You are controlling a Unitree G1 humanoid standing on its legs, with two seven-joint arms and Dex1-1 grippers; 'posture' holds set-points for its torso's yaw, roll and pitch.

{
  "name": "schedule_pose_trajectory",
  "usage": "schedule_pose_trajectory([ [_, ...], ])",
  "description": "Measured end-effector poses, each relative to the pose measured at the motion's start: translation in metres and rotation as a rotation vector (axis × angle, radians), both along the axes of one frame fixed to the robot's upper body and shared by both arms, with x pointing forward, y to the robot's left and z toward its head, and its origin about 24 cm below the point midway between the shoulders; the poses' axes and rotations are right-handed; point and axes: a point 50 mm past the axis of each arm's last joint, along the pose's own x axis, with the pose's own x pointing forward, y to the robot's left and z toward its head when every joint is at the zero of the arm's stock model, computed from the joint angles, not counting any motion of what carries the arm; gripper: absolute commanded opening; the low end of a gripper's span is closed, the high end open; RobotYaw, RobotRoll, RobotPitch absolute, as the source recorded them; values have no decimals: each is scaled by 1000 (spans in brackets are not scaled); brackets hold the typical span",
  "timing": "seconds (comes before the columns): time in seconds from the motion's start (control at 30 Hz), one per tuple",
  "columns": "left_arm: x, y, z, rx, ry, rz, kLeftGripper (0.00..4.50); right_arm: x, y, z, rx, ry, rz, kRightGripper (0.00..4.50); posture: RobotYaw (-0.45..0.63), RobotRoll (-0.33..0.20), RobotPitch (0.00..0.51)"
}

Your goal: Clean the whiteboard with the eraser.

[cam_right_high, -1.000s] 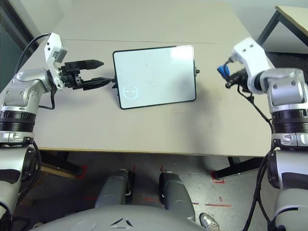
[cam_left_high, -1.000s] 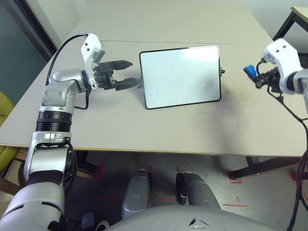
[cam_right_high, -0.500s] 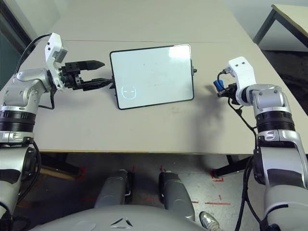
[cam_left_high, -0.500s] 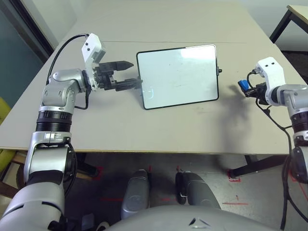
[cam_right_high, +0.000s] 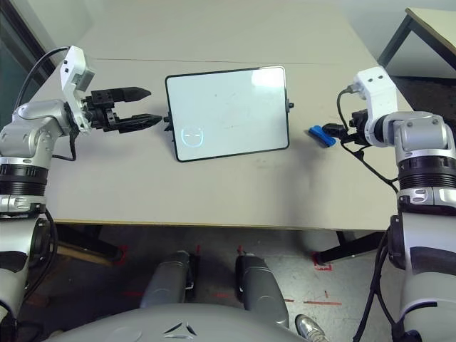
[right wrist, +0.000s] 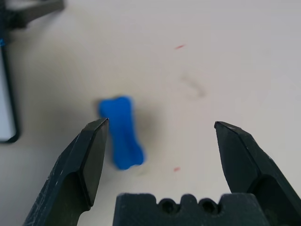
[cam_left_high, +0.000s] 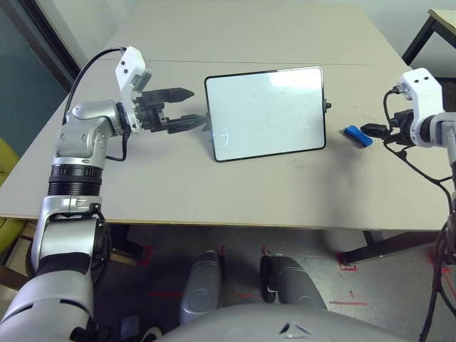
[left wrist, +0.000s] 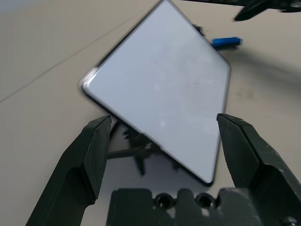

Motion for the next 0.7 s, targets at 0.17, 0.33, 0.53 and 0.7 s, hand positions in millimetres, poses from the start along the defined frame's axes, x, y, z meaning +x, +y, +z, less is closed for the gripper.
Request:
schedule_pose_trajectory([
  [0.17, 0, 27, -5, -35, -33, 182, 4500, 5, -11, 0, -23, -192, -87, 4479, 273, 0, 96],
  [0.33, 8, 58, -20, -98, -109, 553, 4500, 9, -11, -8, -32, -395, -174, 4479, 288, 0, 103],
  [0.53, 11, 80, -50, -130, -122, 924, 4500, 9, -14, -11, -5, -526, -237, 4479, 328, 0, 110],
  [0.7, 3, 97, -58, -172, -161, 1115, 4500, 10, -11, -22, 15, -521, -256, 4479, 315, 0, 124],
])
